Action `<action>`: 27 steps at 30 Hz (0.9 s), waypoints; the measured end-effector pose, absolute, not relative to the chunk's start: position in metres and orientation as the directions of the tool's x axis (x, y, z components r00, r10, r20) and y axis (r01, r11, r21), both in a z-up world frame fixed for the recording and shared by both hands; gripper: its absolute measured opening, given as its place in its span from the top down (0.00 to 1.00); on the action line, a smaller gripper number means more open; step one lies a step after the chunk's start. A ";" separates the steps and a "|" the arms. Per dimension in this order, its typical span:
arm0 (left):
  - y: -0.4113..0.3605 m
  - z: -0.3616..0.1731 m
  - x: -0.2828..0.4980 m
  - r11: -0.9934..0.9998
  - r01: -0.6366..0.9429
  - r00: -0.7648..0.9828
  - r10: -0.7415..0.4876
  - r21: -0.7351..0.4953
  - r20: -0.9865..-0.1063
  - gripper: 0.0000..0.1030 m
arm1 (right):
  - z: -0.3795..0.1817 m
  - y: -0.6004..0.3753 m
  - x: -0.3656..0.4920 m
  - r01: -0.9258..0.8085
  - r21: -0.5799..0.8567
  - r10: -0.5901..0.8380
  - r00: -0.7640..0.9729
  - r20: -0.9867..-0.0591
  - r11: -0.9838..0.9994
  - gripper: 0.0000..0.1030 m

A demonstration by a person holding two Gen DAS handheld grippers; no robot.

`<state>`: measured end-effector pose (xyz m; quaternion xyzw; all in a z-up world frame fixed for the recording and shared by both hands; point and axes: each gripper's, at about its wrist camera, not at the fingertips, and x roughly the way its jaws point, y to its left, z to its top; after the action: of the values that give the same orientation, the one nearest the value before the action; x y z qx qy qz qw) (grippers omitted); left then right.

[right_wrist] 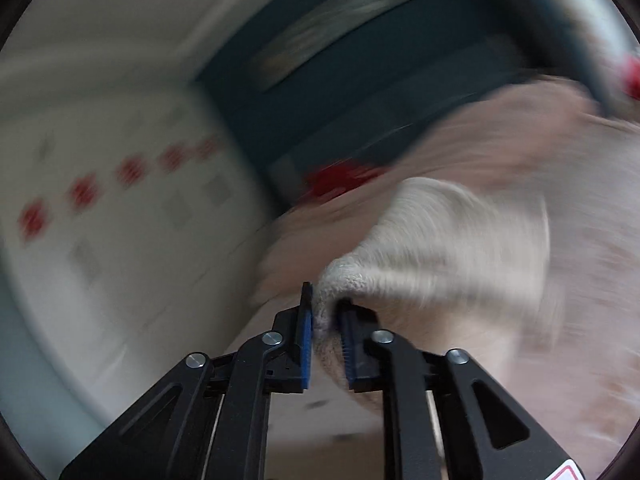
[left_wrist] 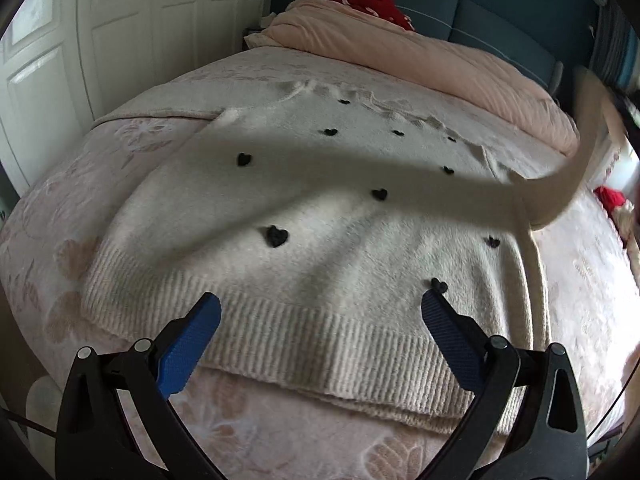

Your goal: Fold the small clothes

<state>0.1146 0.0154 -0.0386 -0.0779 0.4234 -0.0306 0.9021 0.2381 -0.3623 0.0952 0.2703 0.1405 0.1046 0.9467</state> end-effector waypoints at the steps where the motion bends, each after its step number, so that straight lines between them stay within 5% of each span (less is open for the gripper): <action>1: 0.021 -0.037 0.114 0.983 -0.019 0.641 -0.126 -0.180 -0.757 0.05 | 0.098 -0.328 0.258 -0.181 0.515 0.342 0.910 -0.236 0.838 0.77; 3: 0.034 -0.033 0.115 0.978 -0.042 0.645 -0.130 -0.204 -0.753 0.05 | 0.091 -0.264 0.286 -0.246 0.454 0.409 0.859 -0.307 0.856 0.61; 5: 0.048 -0.028 0.116 0.974 -0.060 0.649 -0.129 -0.220 -0.750 0.05 | 0.079 -0.234 0.289 -0.247 0.426 0.414 0.836 -0.360 0.870 0.60; 8: 0.084 -0.025 0.122 0.964 -0.110 0.661 -0.110 -0.241 -0.742 0.05 | 0.047 -0.245 0.257 -0.161 0.467 0.375 0.831 -0.411 0.870 0.44; 12: 0.119 -0.036 0.130 0.955 -0.176 0.650 -0.071 -0.241 -0.757 0.05 | -0.023 -0.300 0.161 0.107 0.438 0.212 0.759 -0.616 0.893 0.43; 16: 0.145 -0.046 0.137 0.943 -0.239 0.653 -0.022 -0.233 -0.757 0.05 | -0.081 -0.338 0.070 0.280 0.446 0.199 0.613 -0.765 0.850 0.42; 23: 0.187 -0.077 0.143 0.900 -0.372 0.578 0.032 -0.228 -0.815 0.05 | -0.102 -0.315 0.014 0.243 0.521 0.314 0.571 -0.759 0.818 0.30; 25: 0.195 -0.091 0.145 0.889 -0.397 0.544 0.027 -0.229 -0.838 0.05 | -0.100 -0.305 0.025 0.203 0.541 0.347 0.577 -0.740 0.816 0.30; 26: 0.195 -0.093 0.146 0.892 -0.392 0.546 0.030 -0.224 -0.837 0.05 | -0.102 -0.303 0.028 0.185 0.558 0.368 0.580 -0.727 0.809 0.38; 27: 0.189 -0.093 0.147 0.907 -0.378 0.543 0.054 -0.186 -0.838 0.08 | -0.102 -0.288 0.033 0.174 0.559 0.378 0.572 -0.727 0.811 0.72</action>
<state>0.1466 0.1894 -0.0927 -0.1752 0.4615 0.1255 0.8606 0.0329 -0.2879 -0.1016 0.3012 0.4583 0.0613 0.8340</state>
